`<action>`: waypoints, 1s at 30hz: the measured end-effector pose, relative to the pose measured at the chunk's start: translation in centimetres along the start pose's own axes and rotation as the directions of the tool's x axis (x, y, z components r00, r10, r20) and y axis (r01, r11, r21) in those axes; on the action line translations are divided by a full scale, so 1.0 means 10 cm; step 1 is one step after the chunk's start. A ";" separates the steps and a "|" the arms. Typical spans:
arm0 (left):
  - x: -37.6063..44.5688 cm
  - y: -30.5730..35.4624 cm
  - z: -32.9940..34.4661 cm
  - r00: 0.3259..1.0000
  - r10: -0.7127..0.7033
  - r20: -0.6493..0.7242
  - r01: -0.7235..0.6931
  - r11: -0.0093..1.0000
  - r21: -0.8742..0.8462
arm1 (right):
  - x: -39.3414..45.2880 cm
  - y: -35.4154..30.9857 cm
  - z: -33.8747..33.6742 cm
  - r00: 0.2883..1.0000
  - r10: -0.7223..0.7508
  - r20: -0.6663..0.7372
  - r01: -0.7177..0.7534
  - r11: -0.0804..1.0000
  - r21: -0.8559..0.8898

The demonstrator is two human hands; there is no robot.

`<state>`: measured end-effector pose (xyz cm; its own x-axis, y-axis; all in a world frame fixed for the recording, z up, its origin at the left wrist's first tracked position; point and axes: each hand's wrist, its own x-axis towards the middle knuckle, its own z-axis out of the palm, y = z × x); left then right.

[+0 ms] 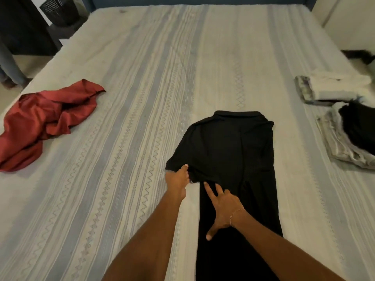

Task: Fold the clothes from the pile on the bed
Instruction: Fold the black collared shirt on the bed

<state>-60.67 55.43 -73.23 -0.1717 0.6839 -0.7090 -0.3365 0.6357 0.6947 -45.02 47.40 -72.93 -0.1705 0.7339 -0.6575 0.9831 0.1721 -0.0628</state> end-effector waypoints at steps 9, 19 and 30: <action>0.09 0.46 0.55 0.968 0.232 0.091 -0.245 0.954 0.171 | 0.01 0.28 -0.49 0.983 -0.098 0.153 0.004 0.855 0.519; 0.09 0.48 1.43 0.761 0.352 0.545 -0.628 0.611 0.481 | 0.71 1.04 -1.23 0.922 0.387 0.014 0.095 -0.260 0.961; 0.84 0.13 1.46 0.682 0.439 0.586 -0.647 -0.014 0.763 | 0.82 1.31 -0.96 0.700 0.655 -0.285 0.061 0.342 0.938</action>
<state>-49.04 67.18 -76.55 0.2777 0.9546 -0.1076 0.8219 -0.1781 0.5410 -34.19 61.95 -71.91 0.5055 0.8135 -0.2877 0.3887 -0.5124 -0.7657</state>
